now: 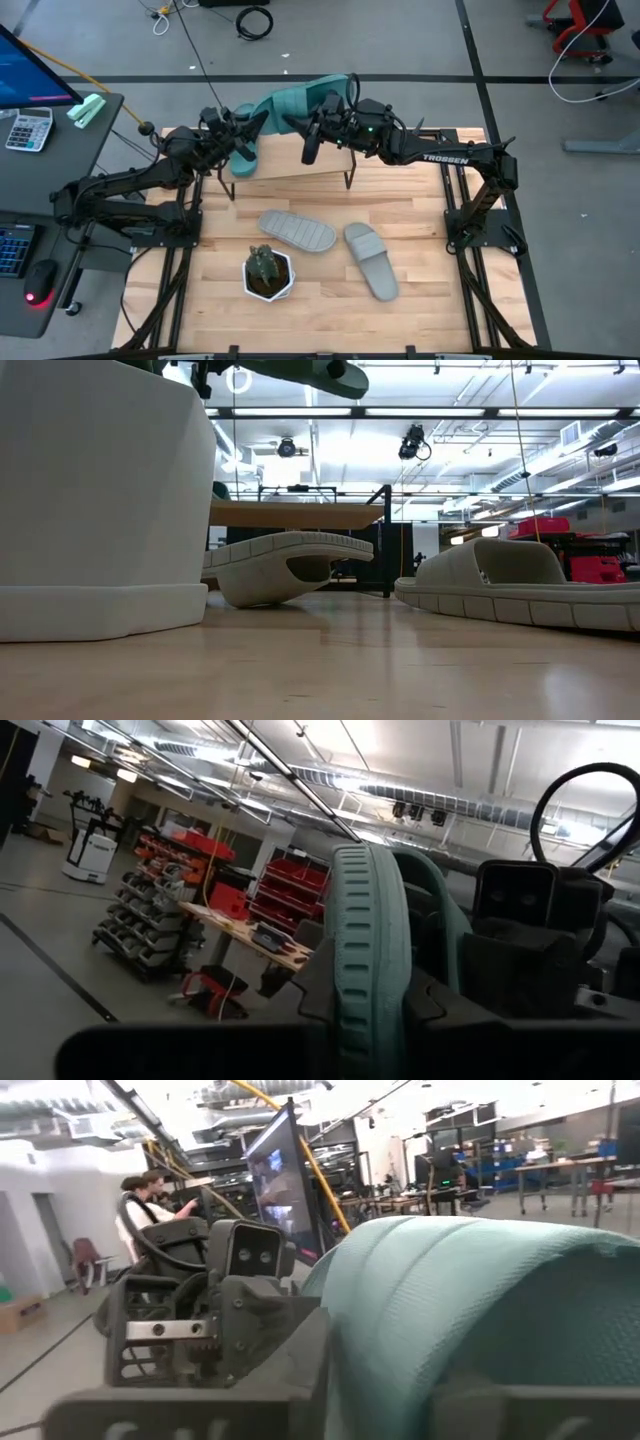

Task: Pick and place slides into the shelf
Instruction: Put the green slipper on the shelf

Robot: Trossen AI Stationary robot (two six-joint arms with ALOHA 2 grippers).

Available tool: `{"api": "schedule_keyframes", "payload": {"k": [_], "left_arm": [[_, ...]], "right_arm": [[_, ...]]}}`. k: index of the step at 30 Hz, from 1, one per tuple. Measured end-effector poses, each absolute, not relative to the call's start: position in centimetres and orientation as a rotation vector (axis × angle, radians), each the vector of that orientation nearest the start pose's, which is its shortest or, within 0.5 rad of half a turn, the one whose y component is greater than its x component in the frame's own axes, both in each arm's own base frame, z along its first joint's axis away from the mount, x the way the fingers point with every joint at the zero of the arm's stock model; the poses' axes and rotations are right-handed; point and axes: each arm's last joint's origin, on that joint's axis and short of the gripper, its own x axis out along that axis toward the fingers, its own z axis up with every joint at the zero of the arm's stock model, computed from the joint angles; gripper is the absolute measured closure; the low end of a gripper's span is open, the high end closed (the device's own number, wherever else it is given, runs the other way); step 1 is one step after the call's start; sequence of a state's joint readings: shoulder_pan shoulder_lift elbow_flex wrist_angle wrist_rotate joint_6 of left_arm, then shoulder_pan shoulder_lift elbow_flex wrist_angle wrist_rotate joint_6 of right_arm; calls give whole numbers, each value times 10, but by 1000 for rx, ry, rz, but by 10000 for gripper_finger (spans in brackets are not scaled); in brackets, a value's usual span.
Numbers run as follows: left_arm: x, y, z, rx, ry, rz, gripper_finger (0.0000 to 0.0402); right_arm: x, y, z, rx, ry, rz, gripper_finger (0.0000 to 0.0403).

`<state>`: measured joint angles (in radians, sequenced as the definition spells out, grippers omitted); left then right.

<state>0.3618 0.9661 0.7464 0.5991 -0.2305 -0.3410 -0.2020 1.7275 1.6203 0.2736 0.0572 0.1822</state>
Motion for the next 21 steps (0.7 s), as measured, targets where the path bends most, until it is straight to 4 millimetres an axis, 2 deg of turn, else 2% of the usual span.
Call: {"api": "schedule_keyframes", "payload": {"k": [7, 11, 15, 21], "left_arm": [[195, 80, 361, -247, -452, 516, 359], [191, 80, 364, -220, -465, 518, 359], [186, 79, 367, -206, -481, 519, 359], [179, 79, 370, -173, -472, 537, 359]], "right_arm": [[396, -81, 408, 214, -96, -222, 210], [388, -78, 414, 211, -67, -224, 164], [372, -78, 425, 214, -56, -268, 150], [341, -72, 444, 209, -9, -288, 160]]}}
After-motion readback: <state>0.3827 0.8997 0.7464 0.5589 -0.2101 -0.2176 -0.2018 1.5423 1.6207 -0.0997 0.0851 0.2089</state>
